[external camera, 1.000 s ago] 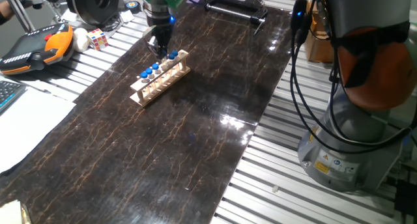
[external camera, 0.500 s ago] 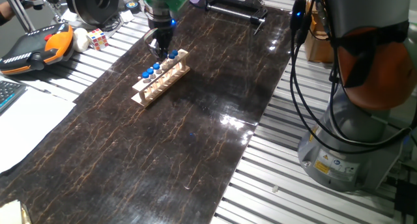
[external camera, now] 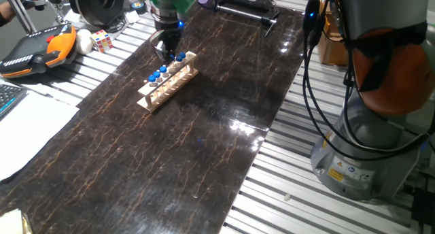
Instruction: Shake the test tube
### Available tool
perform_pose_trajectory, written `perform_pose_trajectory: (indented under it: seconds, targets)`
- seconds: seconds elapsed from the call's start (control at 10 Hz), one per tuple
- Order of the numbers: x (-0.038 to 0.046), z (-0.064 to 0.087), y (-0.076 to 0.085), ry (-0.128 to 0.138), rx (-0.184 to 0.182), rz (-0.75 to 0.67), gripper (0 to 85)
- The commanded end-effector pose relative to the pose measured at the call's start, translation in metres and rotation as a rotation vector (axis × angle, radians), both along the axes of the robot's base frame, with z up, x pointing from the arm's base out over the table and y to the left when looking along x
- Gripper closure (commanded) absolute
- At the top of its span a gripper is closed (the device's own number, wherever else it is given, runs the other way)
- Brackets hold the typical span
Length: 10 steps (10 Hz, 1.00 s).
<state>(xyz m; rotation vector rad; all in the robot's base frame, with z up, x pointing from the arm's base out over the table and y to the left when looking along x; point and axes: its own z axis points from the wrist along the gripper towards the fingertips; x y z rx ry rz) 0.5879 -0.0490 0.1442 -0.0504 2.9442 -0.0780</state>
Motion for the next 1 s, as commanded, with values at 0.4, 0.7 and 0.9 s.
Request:
perform_pose_trajectory:
  seconds: [0.4,0.7,0.9]
  targets:
    - [0.0012,0.012,-0.003,0.028,0.005,0.005,49.3]
    - [0.0011,0.025,0.01,0.037,0.016,-0.03,52.0]
    - [0.0,0.038,0.021,0.073,0.026,-0.045,63.3]
